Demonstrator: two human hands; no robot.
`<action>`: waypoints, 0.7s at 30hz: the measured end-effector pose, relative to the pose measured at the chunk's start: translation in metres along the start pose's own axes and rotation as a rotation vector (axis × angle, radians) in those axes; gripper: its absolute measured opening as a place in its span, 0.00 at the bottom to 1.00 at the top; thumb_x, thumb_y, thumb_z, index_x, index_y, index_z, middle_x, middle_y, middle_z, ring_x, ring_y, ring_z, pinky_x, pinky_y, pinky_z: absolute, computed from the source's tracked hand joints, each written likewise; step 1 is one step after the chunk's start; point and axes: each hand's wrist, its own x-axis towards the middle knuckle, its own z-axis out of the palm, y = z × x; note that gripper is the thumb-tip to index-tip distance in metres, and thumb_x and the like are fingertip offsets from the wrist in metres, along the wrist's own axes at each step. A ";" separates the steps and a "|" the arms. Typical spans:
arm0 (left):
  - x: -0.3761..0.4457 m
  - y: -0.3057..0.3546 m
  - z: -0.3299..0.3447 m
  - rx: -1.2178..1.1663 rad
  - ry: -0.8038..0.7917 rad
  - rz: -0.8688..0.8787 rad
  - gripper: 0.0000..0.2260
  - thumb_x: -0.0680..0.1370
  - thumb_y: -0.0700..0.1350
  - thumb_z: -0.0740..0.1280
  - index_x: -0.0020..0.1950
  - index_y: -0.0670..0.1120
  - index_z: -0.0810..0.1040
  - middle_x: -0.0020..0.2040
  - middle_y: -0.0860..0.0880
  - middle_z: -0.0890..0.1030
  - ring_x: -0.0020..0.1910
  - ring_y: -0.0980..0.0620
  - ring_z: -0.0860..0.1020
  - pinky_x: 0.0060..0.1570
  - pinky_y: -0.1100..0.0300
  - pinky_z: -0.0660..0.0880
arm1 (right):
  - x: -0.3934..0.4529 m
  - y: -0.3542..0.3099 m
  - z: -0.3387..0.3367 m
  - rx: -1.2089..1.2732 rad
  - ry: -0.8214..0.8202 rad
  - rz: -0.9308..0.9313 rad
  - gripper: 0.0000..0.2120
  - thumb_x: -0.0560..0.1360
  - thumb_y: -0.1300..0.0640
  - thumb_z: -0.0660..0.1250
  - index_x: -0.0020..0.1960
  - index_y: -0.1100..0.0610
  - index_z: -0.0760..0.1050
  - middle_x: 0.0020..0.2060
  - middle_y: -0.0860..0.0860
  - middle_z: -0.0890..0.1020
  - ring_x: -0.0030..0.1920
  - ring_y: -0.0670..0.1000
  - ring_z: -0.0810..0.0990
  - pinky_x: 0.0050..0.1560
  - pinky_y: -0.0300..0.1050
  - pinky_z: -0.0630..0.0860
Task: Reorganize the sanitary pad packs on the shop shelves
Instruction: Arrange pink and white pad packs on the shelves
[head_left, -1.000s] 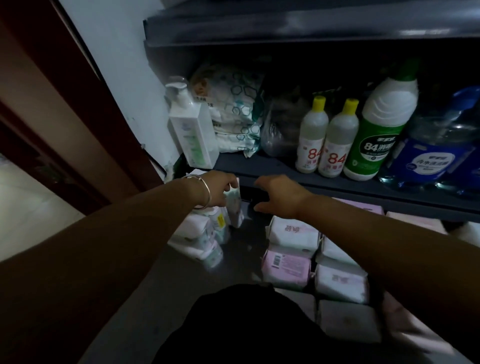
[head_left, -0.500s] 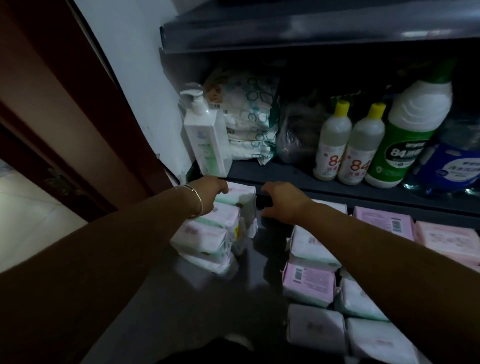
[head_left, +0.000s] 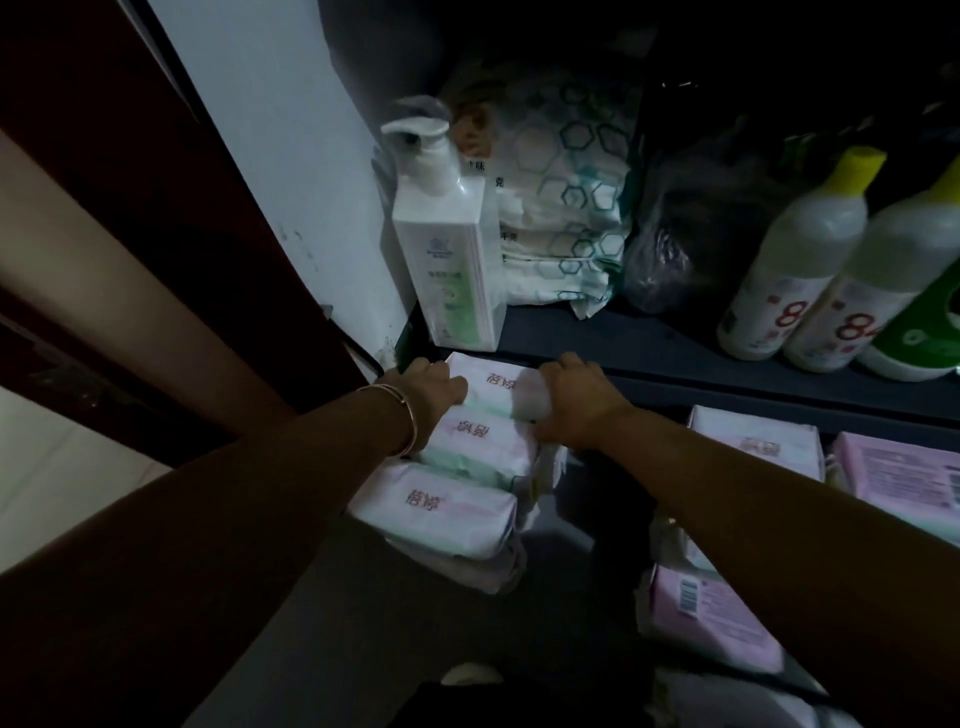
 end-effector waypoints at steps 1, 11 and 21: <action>0.002 -0.001 -0.001 0.006 -0.023 0.011 0.26 0.72 0.41 0.69 0.67 0.47 0.63 0.65 0.45 0.64 0.63 0.45 0.64 0.59 0.53 0.67 | 0.002 0.001 -0.001 0.020 -0.015 0.002 0.32 0.69 0.47 0.72 0.67 0.60 0.65 0.63 0.58 0.67 0.64 0.61 0.67 0.65 0.49 0.67; 0.012 0.003 0.008 -0.006 -0.142 0.117 0.33 0.71 0.44 0.71 0.71 0.44 0.59 0.67 0.42 0.61 0.62 0.42 0.70 0.59 0.55 0.70 | 0.010 -0.001 0.015 -0.095 0.039 0.056 0.34 0.70 0.51 0.72 0.69 0.61 0.61 0.64 0.59 0.64 0.64 0.62 0.67 0.63 0.52 0.68; 0.018 -0.003 0.012 -0.092 -0.097 0.171 0.24 0.72 0.47 0.70 0.66 0.45 0.69 0.63 0.44 0.70 0.61 0.45 0.72 0.61 0.58 0.68 | 0.007 0.007 0.001 0.007 0.111 0.031 0.28 0.69 0.53 0.71 0.66 0.59 0.67 0.61 0.58 0.71 0.61 0.60 0.71 0.59 0.48 0.70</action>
